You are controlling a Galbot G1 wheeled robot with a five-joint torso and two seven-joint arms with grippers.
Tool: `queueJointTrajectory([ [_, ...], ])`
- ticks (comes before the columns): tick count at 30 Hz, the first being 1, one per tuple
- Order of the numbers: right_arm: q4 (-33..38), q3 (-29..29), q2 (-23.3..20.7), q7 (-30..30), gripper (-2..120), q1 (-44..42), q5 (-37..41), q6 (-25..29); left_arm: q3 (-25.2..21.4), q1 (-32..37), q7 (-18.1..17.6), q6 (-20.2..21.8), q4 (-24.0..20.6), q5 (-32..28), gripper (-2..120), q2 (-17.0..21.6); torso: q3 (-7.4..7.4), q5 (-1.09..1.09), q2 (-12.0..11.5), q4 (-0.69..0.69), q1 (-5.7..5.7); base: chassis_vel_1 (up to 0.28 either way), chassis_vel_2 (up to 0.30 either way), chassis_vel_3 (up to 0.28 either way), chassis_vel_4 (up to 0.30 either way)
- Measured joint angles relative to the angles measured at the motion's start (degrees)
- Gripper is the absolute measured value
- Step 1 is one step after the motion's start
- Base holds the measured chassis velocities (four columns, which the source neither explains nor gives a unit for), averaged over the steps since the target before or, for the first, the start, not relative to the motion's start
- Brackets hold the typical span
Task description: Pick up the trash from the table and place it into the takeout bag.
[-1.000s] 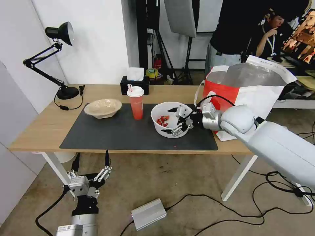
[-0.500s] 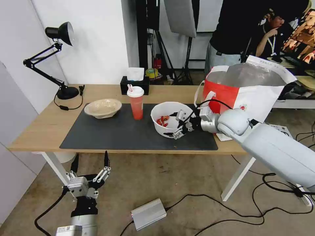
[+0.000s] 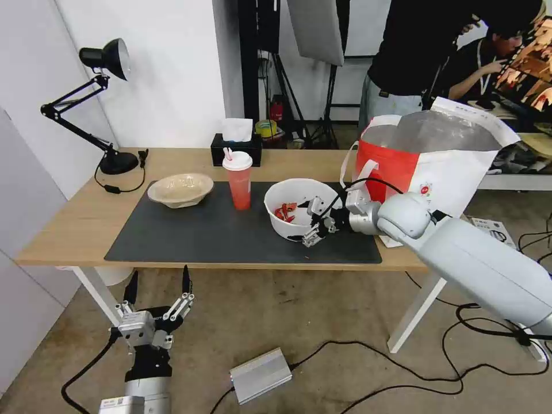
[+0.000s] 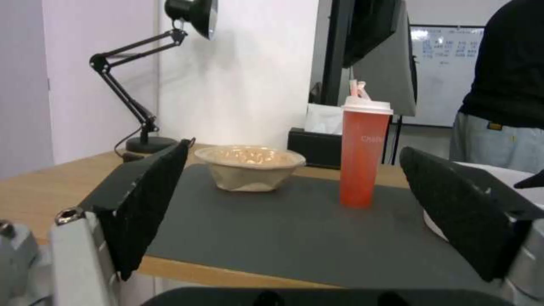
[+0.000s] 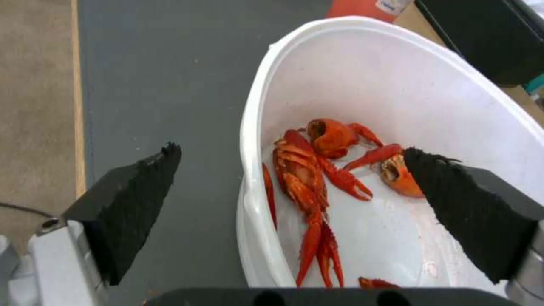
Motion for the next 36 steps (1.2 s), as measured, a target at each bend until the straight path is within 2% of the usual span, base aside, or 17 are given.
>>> queueJointTrajectory([
  [13,-2.23,-0.57,1.02,0.25,99,0.54,-0.24,-0.13,0.05,0.1,-0.06,-0.36,-0.01,0.01,100,0.03,0.0,0.0,0.0,0.0,0.0,0.0,0.0,0.0,0.0],
  [15,-2.56,-0.61,1.12,0.28,95,0.54,-0.27,-0.13,0.05,0.14,-0.07,-0.53,-0.07,0.0,100,0.04,0.0,0.0,0.0,0.0,0.0,0.0,0.0,0.0,0.0],
  [16,-2.84,-0.62,1.22,0.3,89,0.48,-0.28,-0.13,0.05,0.18,-0.09,-0.61,-0.15,0.0,100,0.04,0.0,0.0,0.0,0.0,0.0,0.0,0.0,0.0,0.0],
  [18,-2.98,-0.62,1.29,0.31,86,0.42,-0.28,-0.13,0.05,0.19,-0.09,-0.68,-0.19,0.0,100,0.05,0.0,0.0,0.0,0.0,0.0,0.0,0.0,0.0,0.0],
  [21,-3.77,-0.58,1.6,0.32,71,0.21,-0.38,-0.07,0.06,0.28,-0.12,-0.93,-0.28,0.01,100,0.07,-0.01,-0.01,0.0,0.0,-0.01,0.0,0.0,0.0,0.0],
  [22,-3.77,-0.58,1.6,0.32,71,0.21,-0.38,-0.07,0.06,0.28,-0.12,-0.93,-0.28,0.01,100,0.07,-0.01,-0.01,0.0,0.0,-0.01,0.0,0.0,0.0,0.0],
  [25,-3.9,-0.46,1.65,0.32,56,-0.2,-0.37,-0.05,0.24,0.25,-0.12,-1.0,-0.31,0.05,100,0.12,-0.01,-0.01,0.0,0.0,-0.01,0.0,0.0,0.0,0.0],
  [27,-3.86,-0.43,1.65,0.32,52,-0.31,-0.33,-0.05,0.3,0.2,-0.12,-1.0,-0.31,0.05,100,0.17,-0.01,-0.01,0.0,0.0,-0.01,0.0,0.0,0.0,0.0],
  [31,-3.82,-0.53,1.63,0.29,34,-0.31,-0.27,-0.06,0.35,-0.03,-0.22,-1.0,-0.31,0.04,100,0.4,0.0,0.0,0.0,0.0,-0.01,0.0,0.0,0.0,0.0],
  [32,-3.82,-0.53,1.63,0.29,34,-0.31,-0.27,-0.06,0.35,-0.03,-0.22,-1.0,-0.31,0.04,100,0.4,0.0,0.0,0.0,0.0,-0.01,0.0,0.0,0.0,0.0],
  [34,-3.95,-0.75,1.73,0.25,24,-0.1,-0.27,-0.07,0.31,-0.05,-0.23,-1.01,-0.4,-0.01,100,0.49,0.0,0.0,0.0,0.0,-0.01,0.0,0.0,0.0,0.0],
  [36,-4.02,-0.88,1.8,0.25,21,0.0,-0.27,-0.09,0.29,-0.06,-0.24,-1.03,-0.41,-0.03,100,0.52,0.0,0.0,0.0,0.0,0.0,0.0,0.0,0.0,0.0],
])
